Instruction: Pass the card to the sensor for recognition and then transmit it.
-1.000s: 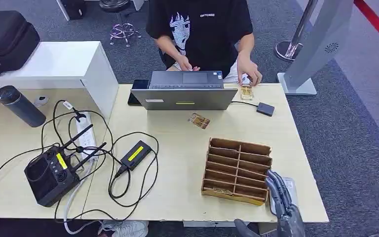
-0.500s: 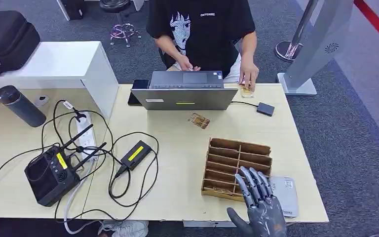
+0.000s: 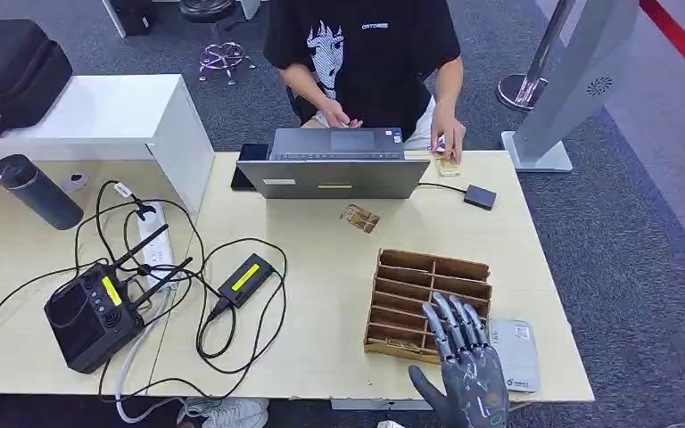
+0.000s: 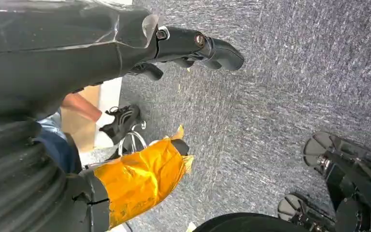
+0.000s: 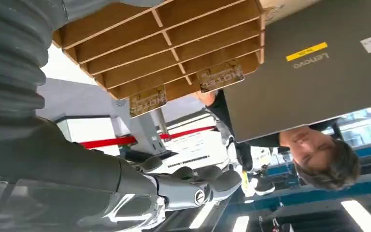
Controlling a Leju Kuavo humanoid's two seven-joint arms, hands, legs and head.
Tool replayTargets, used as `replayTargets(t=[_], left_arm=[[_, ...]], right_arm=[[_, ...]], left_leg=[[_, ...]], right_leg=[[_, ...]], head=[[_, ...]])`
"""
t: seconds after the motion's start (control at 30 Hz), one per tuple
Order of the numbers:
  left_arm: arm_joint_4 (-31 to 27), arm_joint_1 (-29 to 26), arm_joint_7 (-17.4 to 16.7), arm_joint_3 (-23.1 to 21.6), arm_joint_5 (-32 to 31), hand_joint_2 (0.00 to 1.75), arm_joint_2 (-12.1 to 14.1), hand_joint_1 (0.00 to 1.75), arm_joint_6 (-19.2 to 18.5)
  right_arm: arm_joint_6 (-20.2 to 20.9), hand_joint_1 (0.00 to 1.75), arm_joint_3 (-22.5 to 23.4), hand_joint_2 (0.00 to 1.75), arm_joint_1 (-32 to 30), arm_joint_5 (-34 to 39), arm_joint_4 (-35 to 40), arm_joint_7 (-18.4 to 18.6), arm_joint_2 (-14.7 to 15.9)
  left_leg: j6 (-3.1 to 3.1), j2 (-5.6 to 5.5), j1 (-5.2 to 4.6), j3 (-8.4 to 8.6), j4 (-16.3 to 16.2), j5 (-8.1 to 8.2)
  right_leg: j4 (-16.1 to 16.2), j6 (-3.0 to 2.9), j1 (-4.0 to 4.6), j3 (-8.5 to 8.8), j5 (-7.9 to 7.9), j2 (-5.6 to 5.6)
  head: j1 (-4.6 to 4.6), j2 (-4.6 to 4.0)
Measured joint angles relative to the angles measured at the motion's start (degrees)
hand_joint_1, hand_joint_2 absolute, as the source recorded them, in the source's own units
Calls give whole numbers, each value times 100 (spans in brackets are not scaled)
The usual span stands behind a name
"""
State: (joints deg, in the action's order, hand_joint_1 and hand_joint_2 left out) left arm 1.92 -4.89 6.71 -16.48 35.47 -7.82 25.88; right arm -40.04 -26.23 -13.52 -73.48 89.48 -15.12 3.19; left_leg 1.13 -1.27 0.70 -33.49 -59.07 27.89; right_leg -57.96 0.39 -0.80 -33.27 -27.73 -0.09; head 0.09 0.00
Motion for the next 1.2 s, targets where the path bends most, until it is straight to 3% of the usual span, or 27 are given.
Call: replayTargets(t=[0.23,1.2], left_arm=[[0,0,0,-2,20,175,9,0,2],[0,5,0,-55,11,175,9,0,89]], right_arm=[[0,0,-125,175,119,-79,-153,337,-20],[0,0,-684,175,415,142,-719,703,-20]], left_leg=[[0,0,0,0,0,0],[0,0,0,0,0,0]], right_leg=[[-1,0,0,0,0,0],[0,0,0,0,0,0]], head=[[0,0],[0,0]])
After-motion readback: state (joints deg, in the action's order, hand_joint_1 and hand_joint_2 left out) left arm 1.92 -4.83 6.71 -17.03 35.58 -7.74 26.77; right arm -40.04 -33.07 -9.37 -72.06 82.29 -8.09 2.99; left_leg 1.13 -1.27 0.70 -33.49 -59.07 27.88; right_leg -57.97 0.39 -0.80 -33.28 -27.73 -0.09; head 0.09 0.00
